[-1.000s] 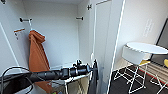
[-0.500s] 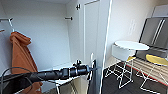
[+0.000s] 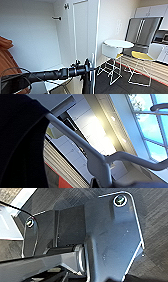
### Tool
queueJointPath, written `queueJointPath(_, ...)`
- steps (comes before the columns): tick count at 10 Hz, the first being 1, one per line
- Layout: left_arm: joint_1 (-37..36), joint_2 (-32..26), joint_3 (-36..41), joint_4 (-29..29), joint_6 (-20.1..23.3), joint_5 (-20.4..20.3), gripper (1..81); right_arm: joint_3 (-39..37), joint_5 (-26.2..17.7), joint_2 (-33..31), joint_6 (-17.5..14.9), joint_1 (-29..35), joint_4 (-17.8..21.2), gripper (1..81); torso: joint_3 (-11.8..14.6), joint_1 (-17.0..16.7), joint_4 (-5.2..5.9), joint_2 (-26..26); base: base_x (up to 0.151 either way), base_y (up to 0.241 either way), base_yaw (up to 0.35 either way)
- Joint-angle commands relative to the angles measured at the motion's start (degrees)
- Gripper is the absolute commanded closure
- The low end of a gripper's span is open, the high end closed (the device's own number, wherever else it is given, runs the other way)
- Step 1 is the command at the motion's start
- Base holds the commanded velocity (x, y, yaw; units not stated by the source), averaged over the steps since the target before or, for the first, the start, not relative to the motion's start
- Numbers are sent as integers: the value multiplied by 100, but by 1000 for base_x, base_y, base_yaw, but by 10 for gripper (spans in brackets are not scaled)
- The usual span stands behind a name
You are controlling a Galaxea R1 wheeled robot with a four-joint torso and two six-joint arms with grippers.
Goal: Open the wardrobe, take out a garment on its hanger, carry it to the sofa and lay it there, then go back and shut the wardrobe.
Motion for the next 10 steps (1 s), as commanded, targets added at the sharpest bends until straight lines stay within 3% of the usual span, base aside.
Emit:
queueJointPath(1,-966,7,162,115,88,-196,811,38,-246,-198,24,123,48,10,0,0,0,0,0,0,-289)
queueJointPath(3,-966,-20,171,150,88,-196,811,415,70,-435,-2,0,75,10,0,0,0,0,0,0,-289)
queueJointPath(6,-966,-37,171,159,88,-196,811,1575,105,-1111,7,-88,57,10,0,0,0,0,0,0,-289)
queueJointPath(10,-966,-125,250,159,88,-205,811,1497,105,-1050,16,-114,49,10,0,0,0,0,0,0,-289)
